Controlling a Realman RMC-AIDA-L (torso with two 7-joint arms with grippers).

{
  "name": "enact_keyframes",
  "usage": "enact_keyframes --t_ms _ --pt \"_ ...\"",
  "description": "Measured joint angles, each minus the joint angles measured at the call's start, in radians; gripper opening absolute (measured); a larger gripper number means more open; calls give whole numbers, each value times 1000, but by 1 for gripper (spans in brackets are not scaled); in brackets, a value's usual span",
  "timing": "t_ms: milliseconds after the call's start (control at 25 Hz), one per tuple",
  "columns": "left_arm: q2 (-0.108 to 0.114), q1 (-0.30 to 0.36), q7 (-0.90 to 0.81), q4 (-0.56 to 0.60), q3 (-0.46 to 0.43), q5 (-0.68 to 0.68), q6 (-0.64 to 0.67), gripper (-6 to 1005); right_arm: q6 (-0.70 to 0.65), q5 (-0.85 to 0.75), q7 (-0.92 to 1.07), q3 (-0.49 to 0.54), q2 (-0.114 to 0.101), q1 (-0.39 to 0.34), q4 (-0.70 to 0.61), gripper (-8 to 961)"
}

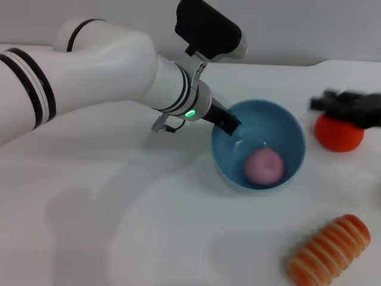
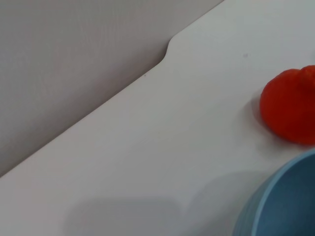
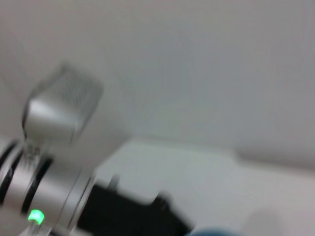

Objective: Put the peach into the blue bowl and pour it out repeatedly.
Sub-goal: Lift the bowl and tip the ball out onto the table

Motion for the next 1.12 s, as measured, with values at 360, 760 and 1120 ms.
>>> enact_keyframes --t_ms 360,760,1120 --pt "-1 41 1 15 70 -1 -112 -1 106 355 -492 255 1 -201 211 571" --pt "-2 24 15 117 132 103 -321 -2 168 457 -800 447 3 -287 506 640" --pt "-3 22 83 196 247 363 -484 -2 138 541 -836 512 3 -309 598 659"
